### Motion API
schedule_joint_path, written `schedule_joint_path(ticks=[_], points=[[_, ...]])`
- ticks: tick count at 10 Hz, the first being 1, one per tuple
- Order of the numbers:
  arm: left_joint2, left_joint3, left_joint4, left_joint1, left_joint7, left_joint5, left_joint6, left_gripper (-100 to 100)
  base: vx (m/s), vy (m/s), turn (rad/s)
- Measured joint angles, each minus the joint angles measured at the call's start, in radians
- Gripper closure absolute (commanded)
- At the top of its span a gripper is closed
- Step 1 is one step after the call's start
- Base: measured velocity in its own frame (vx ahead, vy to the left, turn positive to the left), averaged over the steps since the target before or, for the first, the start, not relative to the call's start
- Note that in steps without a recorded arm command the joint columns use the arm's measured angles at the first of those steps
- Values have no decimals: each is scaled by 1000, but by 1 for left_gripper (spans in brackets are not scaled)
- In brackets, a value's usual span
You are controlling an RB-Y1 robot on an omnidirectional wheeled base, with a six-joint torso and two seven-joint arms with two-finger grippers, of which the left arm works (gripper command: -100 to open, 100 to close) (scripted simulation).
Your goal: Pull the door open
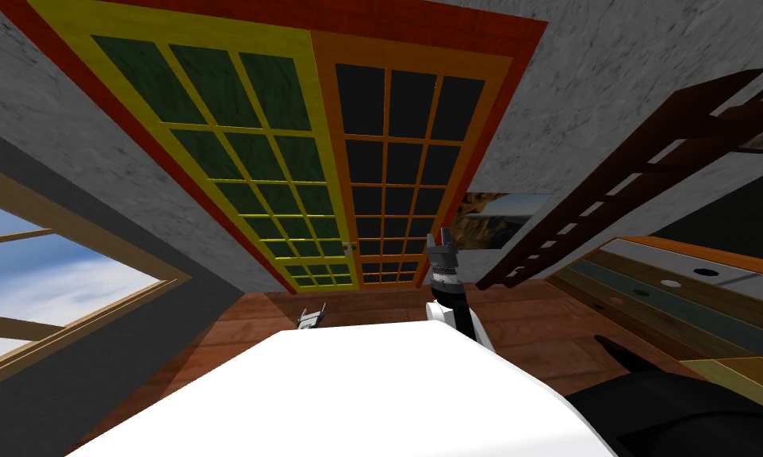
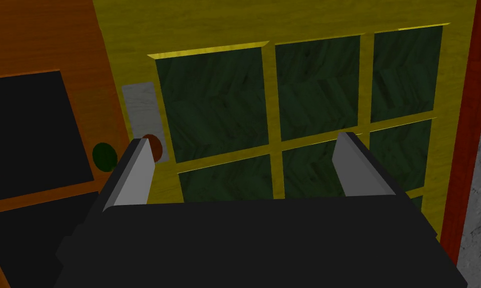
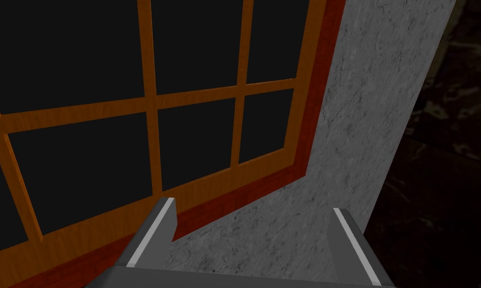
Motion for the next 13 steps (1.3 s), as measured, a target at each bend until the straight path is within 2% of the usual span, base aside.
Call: schedule_joint_path(ticks=[1, 2, 3, 5, 6, 7, 9, 10, 11, 13], points=[[-12, -3, -25, 6, -2, -3, 1, -100, 113, 59, -62], [-25, -8, -65, 7, 2, -7, 20, -100, 116, 71, -77], [-26, -7, -59, -12, 3, -7, 21, -100, 161, 87, -93], [-42, -10, -72, -40, 3, -10, 13, -100, 172, 64, -73], [-39, -3, -28, -82, -5, -4, -7, -100, 121, 46, -25], [-52, -8, -62, -76, -5, -8, 1, -100, 149, 49, -82], [-80, -24, -137, -79, 4, -17, 32, -100, 122, 48, -45], [-77, -20, -112, -99, 0, -14, 22, -100, 76, 29, -26], [-72, -15, -78, -124, -6, -11, 1, -100, 174, 46, -92], [-89, -26, -109, -152, -2, -15, 3, -100, 223, 65, -85]])
